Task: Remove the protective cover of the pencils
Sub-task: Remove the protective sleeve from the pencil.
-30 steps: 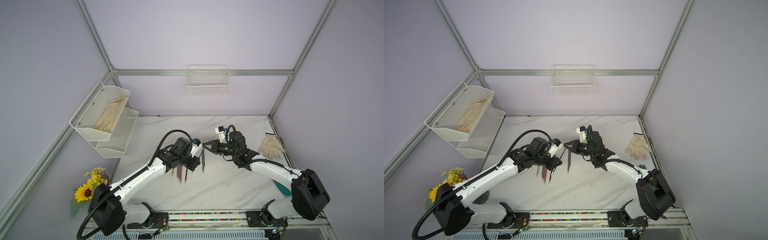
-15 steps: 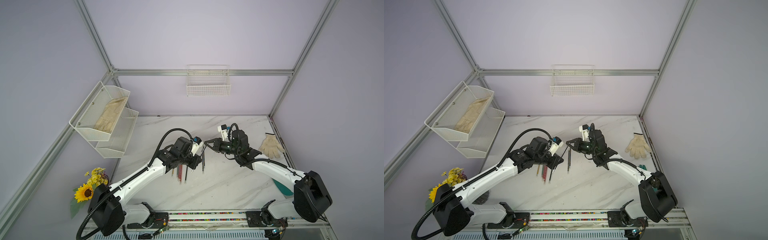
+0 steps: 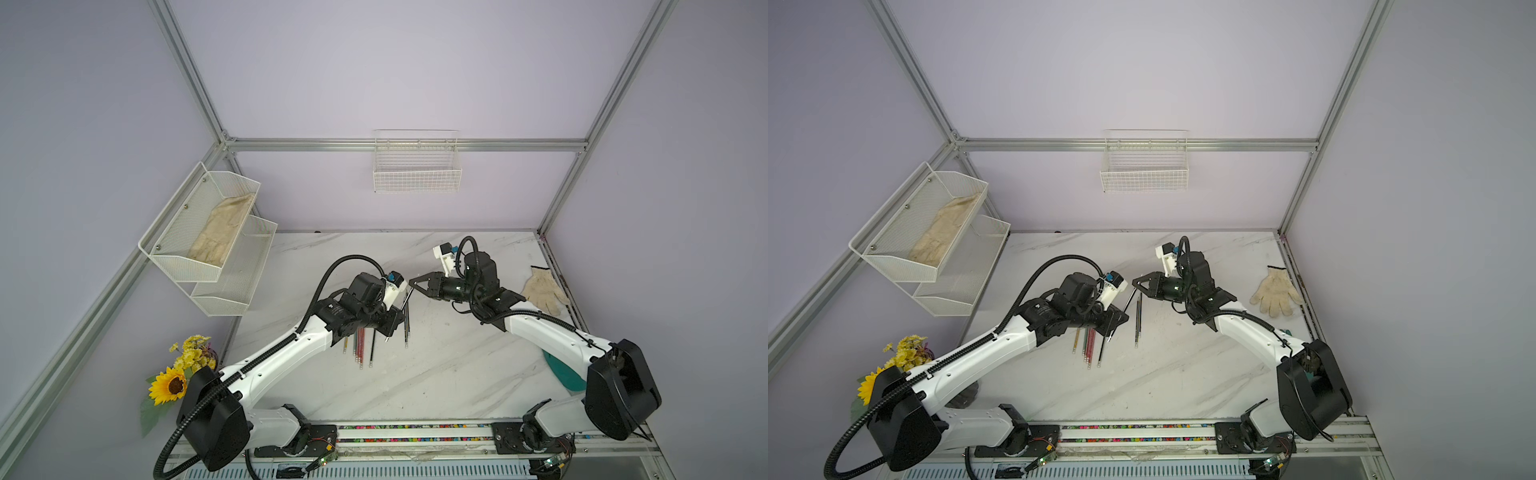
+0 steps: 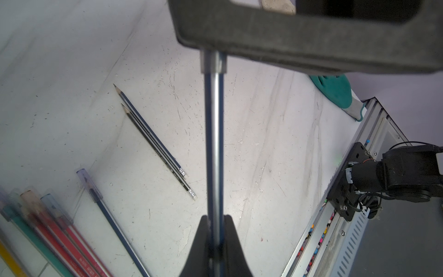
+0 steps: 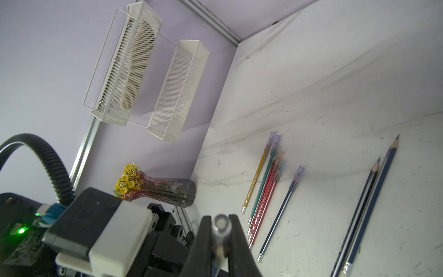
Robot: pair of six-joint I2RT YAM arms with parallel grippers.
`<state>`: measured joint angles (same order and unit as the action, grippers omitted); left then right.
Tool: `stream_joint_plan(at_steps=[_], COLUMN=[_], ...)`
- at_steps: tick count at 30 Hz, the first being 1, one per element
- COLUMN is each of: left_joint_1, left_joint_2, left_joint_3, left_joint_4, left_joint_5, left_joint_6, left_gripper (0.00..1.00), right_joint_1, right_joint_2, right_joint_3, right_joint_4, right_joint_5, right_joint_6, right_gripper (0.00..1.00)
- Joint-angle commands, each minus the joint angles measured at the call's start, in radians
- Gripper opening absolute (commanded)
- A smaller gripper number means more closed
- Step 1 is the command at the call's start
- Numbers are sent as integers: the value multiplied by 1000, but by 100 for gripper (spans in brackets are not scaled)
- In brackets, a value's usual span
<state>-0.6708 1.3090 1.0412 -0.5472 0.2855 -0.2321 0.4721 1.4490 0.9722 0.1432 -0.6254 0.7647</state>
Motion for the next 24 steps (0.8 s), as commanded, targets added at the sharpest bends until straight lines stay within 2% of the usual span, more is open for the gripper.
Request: stream_joint_plan(at_steps=[1, 4, 7, 9, 13, 16, 20, 24], left_joint_1=[-2, -2, -3, -2, -3, -1, -3, -2], left_joint_2=[-8, -7, -5, -4, -1, -4, -4, -4], left_joint_3=[-6, -3, -1, -1, 0, -1, 0, -3], left_joint_4=[-186, -189, -188, -188, -189, -189, -189, -188], left_joint_5=[23, 23, 22, 23, 20, 21, 17, 18], left_joint_6=[8, 9, 10, 10, 10, 10, 8, 8], left_gripper=[0, 0, 0, 0, 0, 0, 0, 0], right_joint_1=[-102, -96, -97, -97, -97, -97, -97, -97], right_joint_2=[18, -5, -46, -73, -186, -190, -155, -128], right_joint_3=[-28, -7, -36, -87, -246, -269, -292, -242], right_joint_4=[127, 38, 32, 98, 361, 427, 541, 497], right_joint_5=[111, 219, 310, 357, 411, 381, 266, 141], right_joint_6=[6, -72, -113, -117, -72, -61, 11, -7], right_gripper=[0, 0, 0, 0, 0, 0, 0, 0])
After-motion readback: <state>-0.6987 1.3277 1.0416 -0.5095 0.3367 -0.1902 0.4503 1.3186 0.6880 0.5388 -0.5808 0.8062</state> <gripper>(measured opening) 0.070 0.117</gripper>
